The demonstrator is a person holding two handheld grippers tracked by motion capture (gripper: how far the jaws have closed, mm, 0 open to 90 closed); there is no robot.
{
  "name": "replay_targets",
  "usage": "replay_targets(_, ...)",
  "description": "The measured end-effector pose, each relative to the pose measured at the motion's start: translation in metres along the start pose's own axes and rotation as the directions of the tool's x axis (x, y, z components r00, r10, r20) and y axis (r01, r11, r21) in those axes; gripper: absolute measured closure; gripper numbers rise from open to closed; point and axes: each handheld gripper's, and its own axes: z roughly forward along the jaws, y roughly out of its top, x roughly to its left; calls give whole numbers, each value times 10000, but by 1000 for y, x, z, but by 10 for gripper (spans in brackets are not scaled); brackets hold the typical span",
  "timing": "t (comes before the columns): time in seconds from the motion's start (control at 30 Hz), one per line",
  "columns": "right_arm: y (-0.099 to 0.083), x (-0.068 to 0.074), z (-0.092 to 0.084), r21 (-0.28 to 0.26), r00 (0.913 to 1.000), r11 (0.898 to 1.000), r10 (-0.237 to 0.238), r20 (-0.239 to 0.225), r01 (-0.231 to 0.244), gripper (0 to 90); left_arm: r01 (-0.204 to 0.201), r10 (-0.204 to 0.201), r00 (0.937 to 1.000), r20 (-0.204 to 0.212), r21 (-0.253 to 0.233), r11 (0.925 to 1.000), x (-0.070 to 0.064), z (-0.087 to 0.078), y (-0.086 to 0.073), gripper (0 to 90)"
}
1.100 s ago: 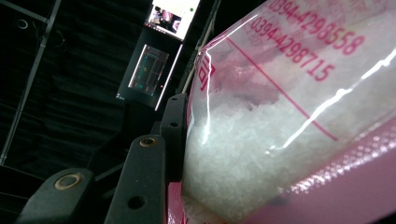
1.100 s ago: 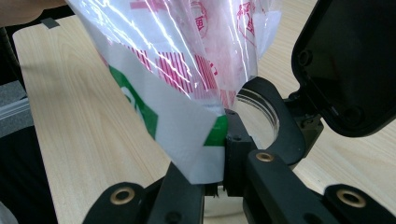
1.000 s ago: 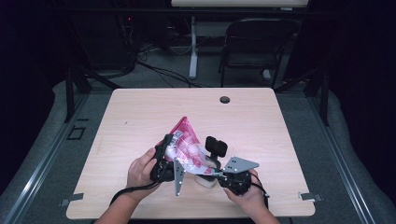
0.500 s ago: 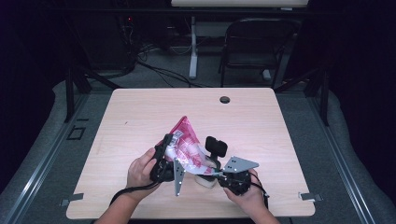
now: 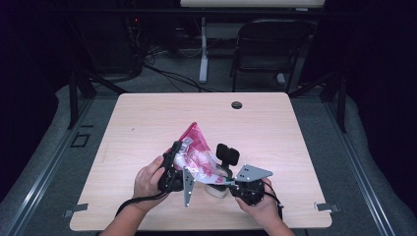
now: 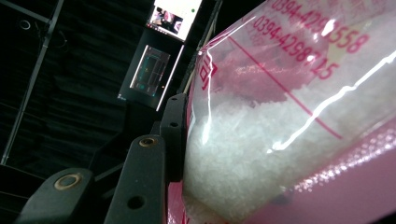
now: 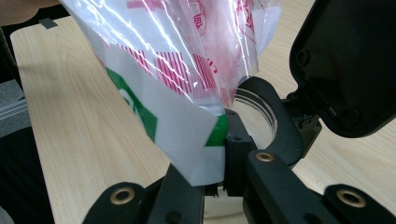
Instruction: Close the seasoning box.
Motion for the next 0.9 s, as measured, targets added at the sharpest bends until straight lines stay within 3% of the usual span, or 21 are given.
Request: replay_targets(0.9, 0, -1, 0, -96, 10000, 9999, 45, 47, -44, 877, 95, -95, 9999, 83, 44, 9999, 0, 0, -1, 671)
